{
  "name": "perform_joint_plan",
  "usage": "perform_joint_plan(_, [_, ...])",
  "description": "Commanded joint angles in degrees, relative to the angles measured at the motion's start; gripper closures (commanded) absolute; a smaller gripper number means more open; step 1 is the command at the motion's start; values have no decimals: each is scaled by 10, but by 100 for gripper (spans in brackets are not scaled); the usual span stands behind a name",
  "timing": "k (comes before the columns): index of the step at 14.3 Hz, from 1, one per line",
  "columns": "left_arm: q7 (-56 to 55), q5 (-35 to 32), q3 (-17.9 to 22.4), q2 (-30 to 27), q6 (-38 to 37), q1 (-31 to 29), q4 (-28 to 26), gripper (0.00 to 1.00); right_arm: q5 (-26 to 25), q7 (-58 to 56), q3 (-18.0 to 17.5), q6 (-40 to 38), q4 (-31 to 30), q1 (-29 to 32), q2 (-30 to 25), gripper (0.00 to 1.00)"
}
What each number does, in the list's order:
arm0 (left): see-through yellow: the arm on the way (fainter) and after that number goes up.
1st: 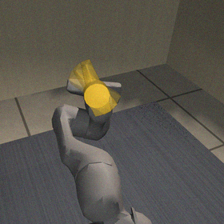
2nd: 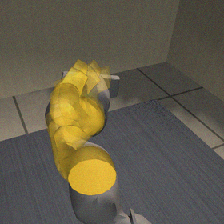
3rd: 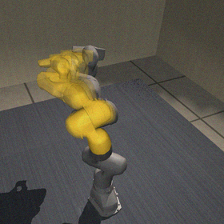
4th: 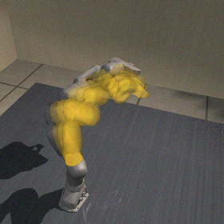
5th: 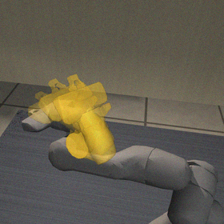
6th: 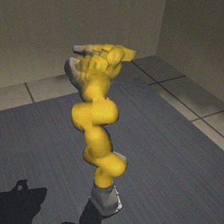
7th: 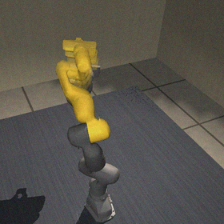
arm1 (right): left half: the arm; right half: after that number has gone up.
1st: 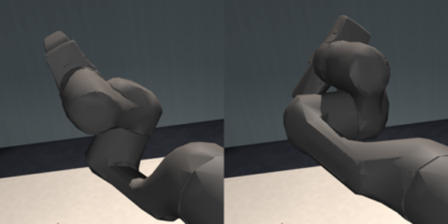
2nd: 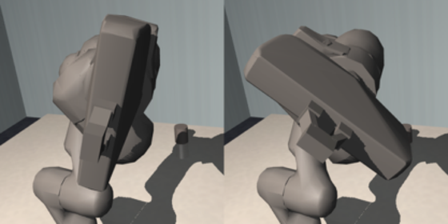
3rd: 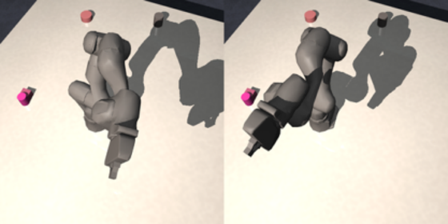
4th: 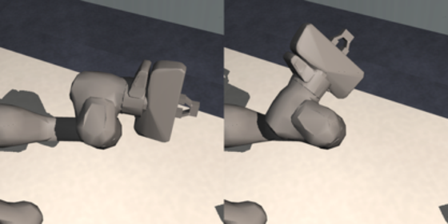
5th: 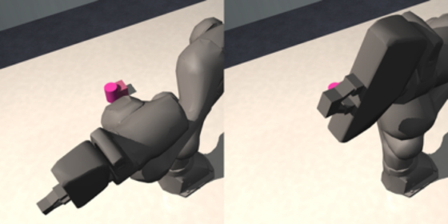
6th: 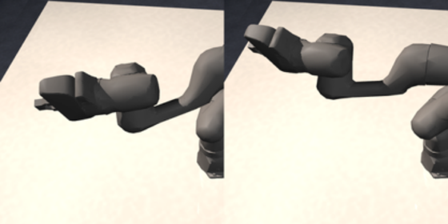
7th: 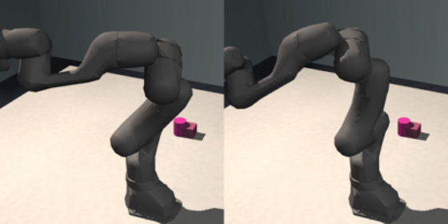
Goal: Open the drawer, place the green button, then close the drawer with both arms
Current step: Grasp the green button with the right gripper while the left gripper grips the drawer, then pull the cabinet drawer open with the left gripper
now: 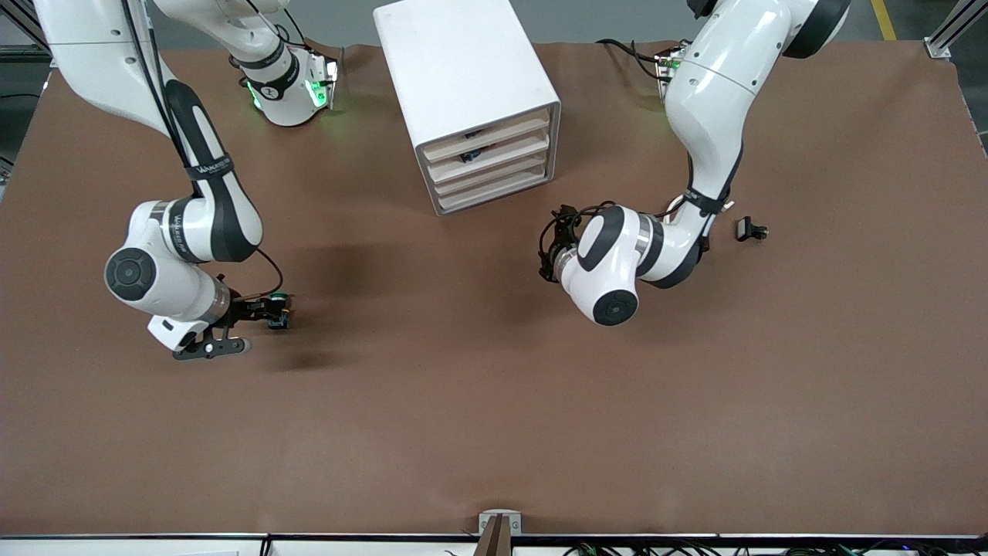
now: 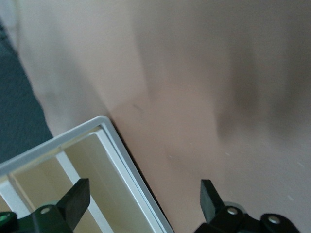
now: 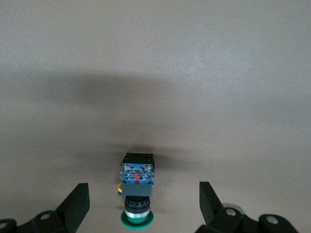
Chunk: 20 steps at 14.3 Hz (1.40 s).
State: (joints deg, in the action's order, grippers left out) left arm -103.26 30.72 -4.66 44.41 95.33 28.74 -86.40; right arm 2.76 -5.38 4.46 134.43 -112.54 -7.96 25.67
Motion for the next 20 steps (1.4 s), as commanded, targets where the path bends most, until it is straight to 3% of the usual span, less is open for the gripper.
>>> perform_joint_plan(1, [-56, 45, 4, 18, -33, 15, 6, 0, 12, 3, 1, 51, -30, -6, 6, 0])
perform_joint_plan(4, [-133, 103, 4, 38, -37, 34, 3, 0, 29, 6, 2, 58, -37, -7, 13, 0])
perform_joint_plan(7, [-142, 147, 4, 58, -49, 39, 4, 0, 34, 46, 2, 58, -37, -16, 23, 0])
perform_joint_plan(9, [-156, 181, 4, 62, -52, 43, 4, 17, 34, 48, 3, 65, -36, -18, 31, 0])
perform_joint_plan(12, [-168, 199, 2, 71, -60, 62, 4, 21, 34, 48, 3, 95, -37, -13, 49, 0])
perform_joint_plan(14, [-173, 207, 2, 75, -61, 77, 5, 31, 34, 48, 3, 94, -37, -11, 49, 0])
perform_joint_plan(16, [-186, 207, 2, 78, -68, 83, 4, 32, 34, 45, 3, 88, -38, -9, 48, 0])
perform_joint_plan(17, [-186, 207, 2, 82, -69, 92, 4, 41, 34, 41, 3, 87, -45, -8, 47, 8])
perform_joint_plan(19, [-192, 207, 3, 85, -69, 98, 4, 72, 34, 41, 3, 87, -45, -3, 46, 43])
perform_joint_plan(20, [-192, 207, 3, 85, -69, 96, 4, 91, 34, 41, 3, 87, -44, -3, 46, 55])
